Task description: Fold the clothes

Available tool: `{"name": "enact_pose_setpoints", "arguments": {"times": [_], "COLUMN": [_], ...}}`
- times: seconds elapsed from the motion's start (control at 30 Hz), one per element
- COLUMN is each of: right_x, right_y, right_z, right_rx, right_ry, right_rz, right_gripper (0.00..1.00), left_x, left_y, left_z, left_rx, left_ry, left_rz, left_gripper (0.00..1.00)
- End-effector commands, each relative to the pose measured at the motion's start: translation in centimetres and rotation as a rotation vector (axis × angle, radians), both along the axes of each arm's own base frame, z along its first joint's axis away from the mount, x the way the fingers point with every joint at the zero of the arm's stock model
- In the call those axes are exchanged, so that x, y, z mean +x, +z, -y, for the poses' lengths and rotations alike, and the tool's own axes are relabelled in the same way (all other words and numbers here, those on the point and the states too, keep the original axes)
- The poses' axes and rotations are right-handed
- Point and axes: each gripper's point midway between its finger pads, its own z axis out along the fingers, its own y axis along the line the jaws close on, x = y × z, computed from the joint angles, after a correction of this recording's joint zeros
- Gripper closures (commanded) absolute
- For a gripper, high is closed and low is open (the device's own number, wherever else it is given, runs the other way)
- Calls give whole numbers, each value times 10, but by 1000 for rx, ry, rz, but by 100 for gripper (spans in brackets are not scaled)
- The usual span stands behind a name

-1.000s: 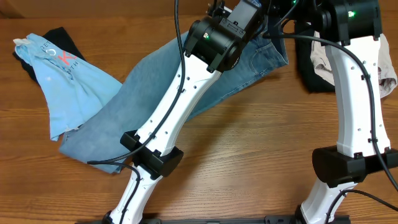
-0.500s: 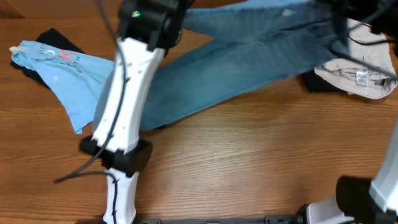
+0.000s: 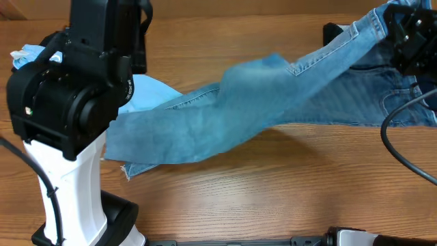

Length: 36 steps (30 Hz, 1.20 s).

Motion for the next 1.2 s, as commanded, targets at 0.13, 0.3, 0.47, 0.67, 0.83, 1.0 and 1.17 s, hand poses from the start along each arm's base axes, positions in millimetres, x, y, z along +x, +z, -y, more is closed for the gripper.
{"name": "enact_pose_setpoints", "arguments": {"times": [0.13, 0.3, 0.47, 0.67, 0.83, 1.0, 1.17], "right_x": [47, 72, 80, 79, 77, 81, 91], "right_y": [-35, -61, -80, -84, -91, -117, -147], "right_z": [5, 0, 1, 2, 5, 6, 7], "right_rx": [-19, -5, -23, -60, -95, -107, -103], "right_ry": [16, 73, 88, 99, 95, 114, 131], "right_rz": [-105, -183, -239, -240, -259, -352, -455], "right_gripper": [96, 96, 96, 85, 75, 69, 68], "left_x": [26, 55, 68, 84, 95, 107, 113], "left_y": [-103, -192, -250, -332, -372, -413, -446], "left_z": [22, -24, -55, -65, -68, -88, -110], "left_rx": [10, -140, -252, -340, -322, -259, -272], "left_ry": [-71, 147, 212, 183, 167, 217, 267], "left_rz": [-357, -513, -569, -569, -501, -507, -523], "left_gripper": [75, 52, 34, 26, 25, 28, 35]}}
